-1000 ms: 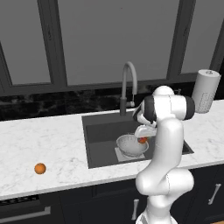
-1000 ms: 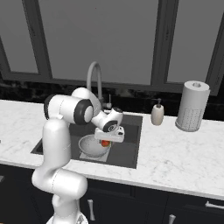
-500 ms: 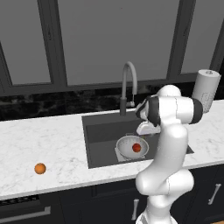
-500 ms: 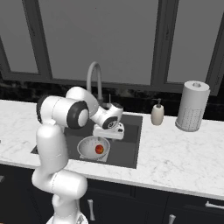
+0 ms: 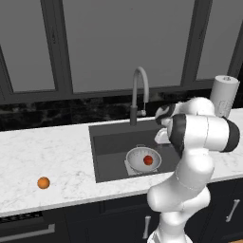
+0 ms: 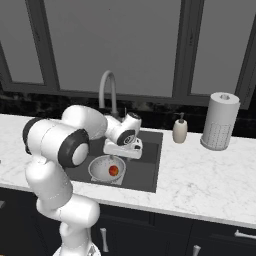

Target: Put the colander in the sink, put the apple, tangerine in the colander, and turn on the sink faucet and pour water over the colander.

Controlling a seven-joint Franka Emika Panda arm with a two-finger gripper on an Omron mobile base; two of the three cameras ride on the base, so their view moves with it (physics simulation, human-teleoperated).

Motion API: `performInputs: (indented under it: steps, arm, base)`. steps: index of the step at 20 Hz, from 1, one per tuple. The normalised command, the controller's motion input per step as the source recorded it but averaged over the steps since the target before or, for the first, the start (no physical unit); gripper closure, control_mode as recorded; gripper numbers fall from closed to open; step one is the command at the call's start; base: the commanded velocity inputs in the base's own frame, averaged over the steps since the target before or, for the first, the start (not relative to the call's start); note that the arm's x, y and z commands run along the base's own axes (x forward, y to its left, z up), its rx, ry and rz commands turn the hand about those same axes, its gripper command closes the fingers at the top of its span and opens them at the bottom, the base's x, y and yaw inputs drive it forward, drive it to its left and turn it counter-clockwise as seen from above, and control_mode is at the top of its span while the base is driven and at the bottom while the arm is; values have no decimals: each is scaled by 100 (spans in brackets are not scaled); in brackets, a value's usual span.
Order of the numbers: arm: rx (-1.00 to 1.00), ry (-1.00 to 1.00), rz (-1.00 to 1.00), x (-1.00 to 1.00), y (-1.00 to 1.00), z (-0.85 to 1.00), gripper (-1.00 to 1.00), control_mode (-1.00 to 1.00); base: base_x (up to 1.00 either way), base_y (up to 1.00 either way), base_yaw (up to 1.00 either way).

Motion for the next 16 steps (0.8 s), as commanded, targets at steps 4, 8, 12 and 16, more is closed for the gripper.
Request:
performInputs:
  steps: [4, 8, 12, 16]
  arm:
    - [0, 0, -7, -82, -5, 69, -100, -100]
    - [0, 0, -6, -84, 0, 77, -100, -100]
    - [0, 0, -5, -80, 1, 88, -100, -100]
    - [0, 1, -4, -76, 29, 79, -100, -100]
  base:
    - [0, 0, 0]
    - [0, 0, 0]
    - [0, 0, 0]
    - [0, 0, 0]
